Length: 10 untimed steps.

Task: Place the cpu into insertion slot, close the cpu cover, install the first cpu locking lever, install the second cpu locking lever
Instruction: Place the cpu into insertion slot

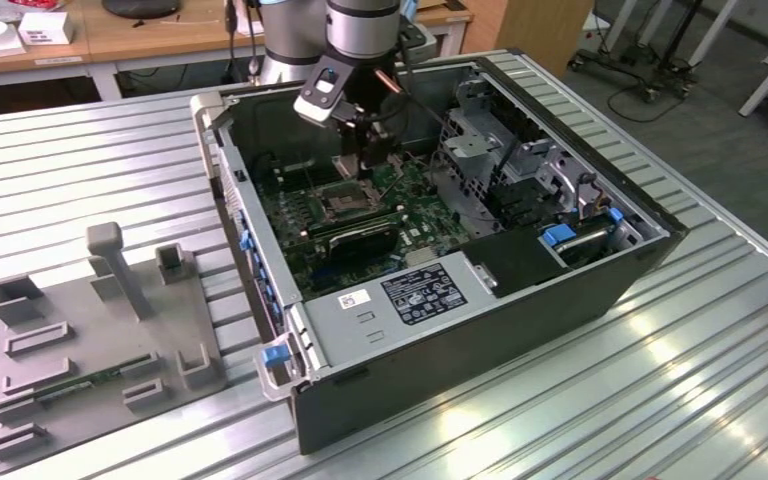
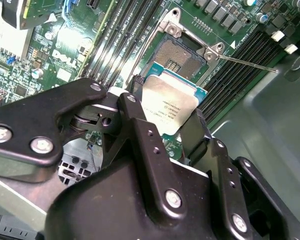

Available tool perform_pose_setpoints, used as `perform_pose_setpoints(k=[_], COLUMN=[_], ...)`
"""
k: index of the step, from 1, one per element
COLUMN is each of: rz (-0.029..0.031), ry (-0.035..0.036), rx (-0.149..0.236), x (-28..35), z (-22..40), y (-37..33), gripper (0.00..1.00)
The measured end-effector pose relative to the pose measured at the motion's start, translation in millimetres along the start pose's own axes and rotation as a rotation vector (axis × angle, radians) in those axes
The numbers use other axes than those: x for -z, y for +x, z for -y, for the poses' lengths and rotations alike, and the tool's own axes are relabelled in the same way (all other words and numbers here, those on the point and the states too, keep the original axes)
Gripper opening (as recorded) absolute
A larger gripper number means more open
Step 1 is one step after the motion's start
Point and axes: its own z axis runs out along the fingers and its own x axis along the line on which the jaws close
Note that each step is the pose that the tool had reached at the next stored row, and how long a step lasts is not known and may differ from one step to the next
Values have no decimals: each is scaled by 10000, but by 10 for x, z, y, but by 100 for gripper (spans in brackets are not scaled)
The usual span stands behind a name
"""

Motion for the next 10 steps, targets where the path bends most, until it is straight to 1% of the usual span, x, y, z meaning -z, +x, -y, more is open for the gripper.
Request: perform_pose_setpoints(k=[3, 5, 7, 10], rz=[2, 10, 20, 23], ry=[-2, -3, -6, -6], rx=[-61, -168, -360, -384], x=[-43, -68, -79, -79], z=[2, 4, 4, 5], y=[0, 1, 1, 1], gripper=[54, 54, 54, 54])
